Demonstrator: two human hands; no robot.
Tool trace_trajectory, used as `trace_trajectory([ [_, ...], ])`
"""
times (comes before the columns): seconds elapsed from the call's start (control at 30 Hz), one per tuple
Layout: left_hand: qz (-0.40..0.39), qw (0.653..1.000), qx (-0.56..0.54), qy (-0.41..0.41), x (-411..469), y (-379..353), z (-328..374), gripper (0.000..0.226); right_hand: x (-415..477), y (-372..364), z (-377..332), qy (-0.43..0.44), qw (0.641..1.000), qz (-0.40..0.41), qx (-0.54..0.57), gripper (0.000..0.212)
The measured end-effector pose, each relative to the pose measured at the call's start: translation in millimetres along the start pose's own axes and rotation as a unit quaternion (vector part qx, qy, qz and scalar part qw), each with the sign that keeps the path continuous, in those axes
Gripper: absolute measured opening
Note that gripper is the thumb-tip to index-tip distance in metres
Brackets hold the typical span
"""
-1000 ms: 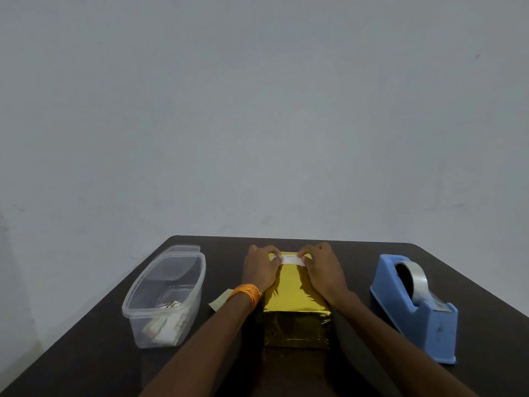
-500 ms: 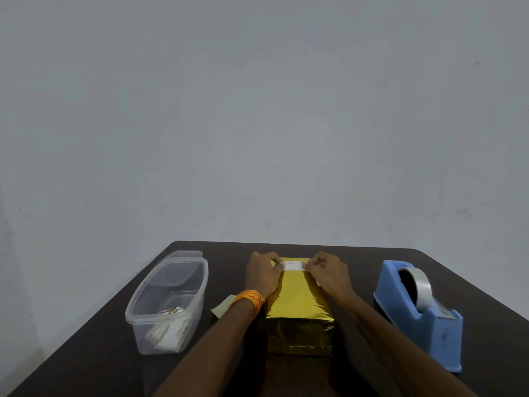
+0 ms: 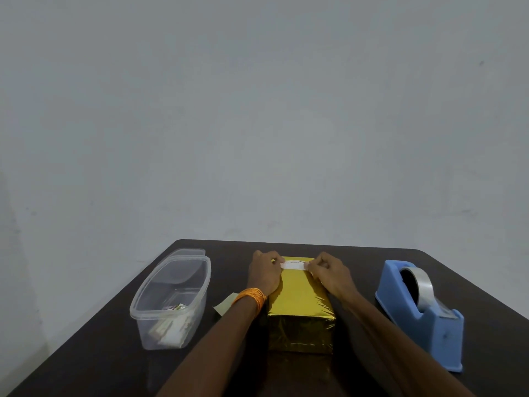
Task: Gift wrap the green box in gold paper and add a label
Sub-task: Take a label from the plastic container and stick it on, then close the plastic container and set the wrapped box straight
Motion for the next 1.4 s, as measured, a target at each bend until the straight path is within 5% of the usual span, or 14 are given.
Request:
trace_trajectory([
  [0.47,-0.012,0.999,-0.046,0.025,-5,12,-4,0.009,4,2,3,-0.039,0.999,-0.016,0.029,0.014],
  [0.7,0.002,0.998,0.048,-0.042,-3,31,16,0.006,-2,15,-16,-0.072,0.995,-0.063,0.001,0.016],
  [0.8,0.047,0.997,0.034,-0.059,5,59,27,0.018,0,25,-38,0.031,0.991,0.016,-0.128,0.022],
  [0.93,0.109,0.993,-0.008,-0.054,24,119,34,0.016,-1,3,-91,0.096,0.986,0.093,-0.098,0.015],
  [1.2,0.158,0.979,-0.060,0.113,55,239,-64,0.024,1,-134,-163,-0.030,0.991,-0.123,0.030,0.028],
  [1.4,0.136,0.953,-0.090,0.256,52,245,-165,0.031,12,-205,-154,-0.129,0.963,-0.233,0.037,0.048],
])
Point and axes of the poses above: each hand's wrist, its own x-axis towards the middle knuckle, its own y-axis out of the back of the hand, z = x × y, the point moved 4 cm from there along x, towards the middle knuckle, and after that the axes turned 9 degrees about z, right-handed, at the moved point
